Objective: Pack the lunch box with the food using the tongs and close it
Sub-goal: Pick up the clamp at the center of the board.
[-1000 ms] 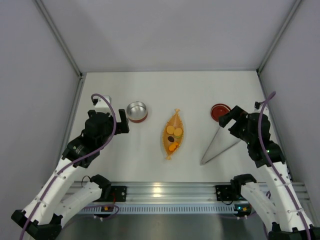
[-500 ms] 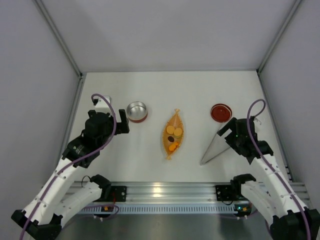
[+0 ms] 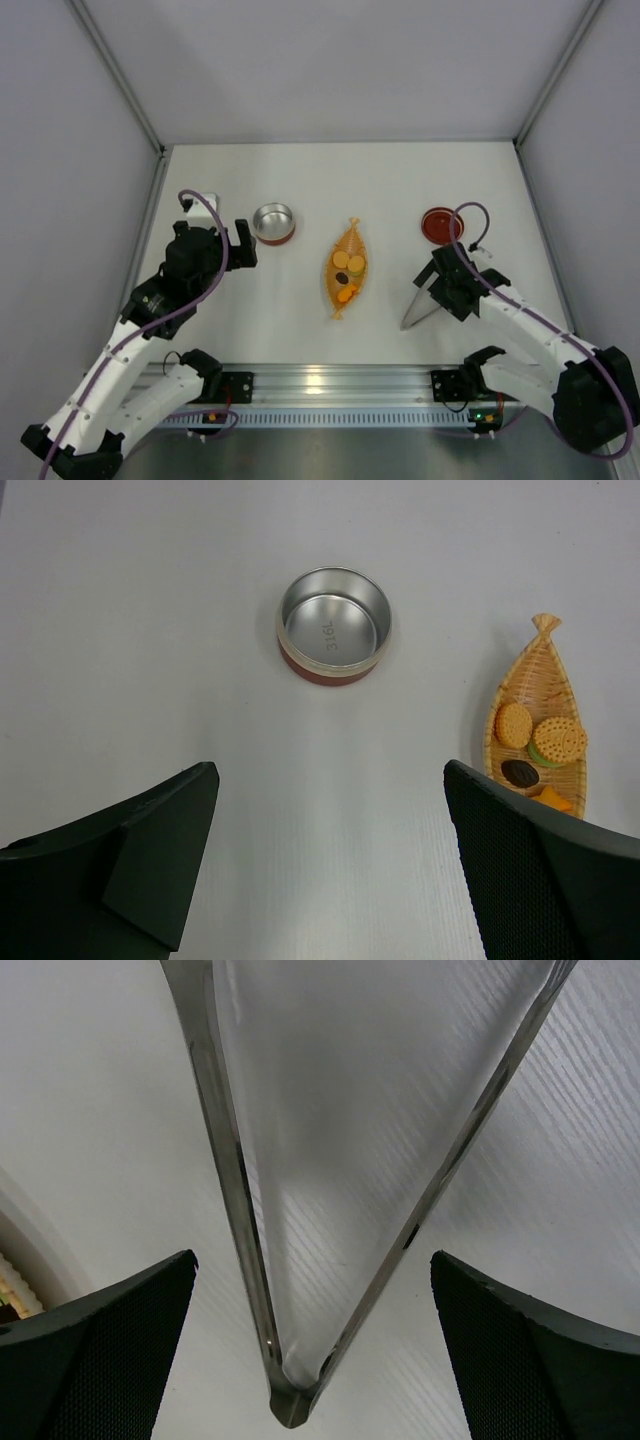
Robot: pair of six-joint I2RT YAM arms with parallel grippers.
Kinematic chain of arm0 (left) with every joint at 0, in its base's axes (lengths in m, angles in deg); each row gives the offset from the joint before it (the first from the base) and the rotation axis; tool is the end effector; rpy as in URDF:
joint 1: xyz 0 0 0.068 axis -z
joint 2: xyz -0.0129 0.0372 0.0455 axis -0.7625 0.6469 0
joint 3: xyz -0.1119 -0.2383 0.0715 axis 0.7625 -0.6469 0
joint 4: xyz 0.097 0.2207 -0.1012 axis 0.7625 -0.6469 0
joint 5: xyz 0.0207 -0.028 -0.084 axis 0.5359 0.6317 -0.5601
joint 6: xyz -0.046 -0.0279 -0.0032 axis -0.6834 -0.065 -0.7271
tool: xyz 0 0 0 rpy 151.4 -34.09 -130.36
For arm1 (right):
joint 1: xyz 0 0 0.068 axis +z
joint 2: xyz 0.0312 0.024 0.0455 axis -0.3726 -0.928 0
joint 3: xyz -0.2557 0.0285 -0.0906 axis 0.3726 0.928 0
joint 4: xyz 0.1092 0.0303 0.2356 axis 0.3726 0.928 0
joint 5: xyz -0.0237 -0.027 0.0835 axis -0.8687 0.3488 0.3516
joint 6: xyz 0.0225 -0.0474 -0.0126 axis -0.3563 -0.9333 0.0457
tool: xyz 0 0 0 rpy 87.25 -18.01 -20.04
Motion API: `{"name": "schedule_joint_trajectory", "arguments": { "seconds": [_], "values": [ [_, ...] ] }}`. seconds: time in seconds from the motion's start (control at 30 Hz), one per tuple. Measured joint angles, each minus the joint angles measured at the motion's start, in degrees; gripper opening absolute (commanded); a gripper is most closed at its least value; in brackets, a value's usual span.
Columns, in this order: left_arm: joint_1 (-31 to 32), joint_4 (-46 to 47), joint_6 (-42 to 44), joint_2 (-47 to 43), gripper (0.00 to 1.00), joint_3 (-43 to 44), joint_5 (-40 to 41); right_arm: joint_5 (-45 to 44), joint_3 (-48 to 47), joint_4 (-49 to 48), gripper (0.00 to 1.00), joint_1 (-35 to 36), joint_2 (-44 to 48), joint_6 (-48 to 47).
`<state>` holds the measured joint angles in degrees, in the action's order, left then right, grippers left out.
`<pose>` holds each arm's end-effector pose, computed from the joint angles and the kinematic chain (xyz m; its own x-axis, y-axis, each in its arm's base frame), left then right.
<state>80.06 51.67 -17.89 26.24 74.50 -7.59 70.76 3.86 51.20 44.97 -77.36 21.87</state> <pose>0.1366 -0.0653 0.3511 -0.3938 -0.1007 -0.9136 0.0721 0.9875 -0.1399 0.1631 0.0586 0.1862 -0.6281 0.6397 -0.4430 0.5864 0.7634 0.2709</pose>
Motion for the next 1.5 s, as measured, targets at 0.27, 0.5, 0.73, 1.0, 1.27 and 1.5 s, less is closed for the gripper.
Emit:
{"name": "schedule_joint_trajectory", "arguments": {
  "seconds": [0.27,0.5,0.73,1.0,1.27,1.5],
  "values": [
    [0.0,0.0,0.0,-0.3,0.99,0.0,-0.1,-3.0,0.0,-0.9,0.99,3.6,-5.2,5.2],
    [0.0,0.0,0.0,-0.3,0.99,0.0,-0.2,-5.1,-0.2,-2.4,0.89,6.0,-9.4,9.0],
    [0.0,0.0,0.0,-0.3,0.99,0.0,-0.2,-7.6,-0.1,-5.0,0.66,6.8,-10.9,11.7],
    [0.0,0.0,0.0,-0.3,0.99,0.0,-0.2,-9.2,-0.1,-7.8,0.31,8.5,-13.0,13.3],
    [0.0,0.0,0.0,-0.1,0.99,-0.2,-0.4,-11.7,-0.2,-1.9,0.19,13.3,-6.5,14.0],
    [0.0,0.0,0.0,0.3,0.99,-0.2,-0.5,-15.1,-3.4,4.9,0.07,16.0,1.4,10.9]
  ]
}}
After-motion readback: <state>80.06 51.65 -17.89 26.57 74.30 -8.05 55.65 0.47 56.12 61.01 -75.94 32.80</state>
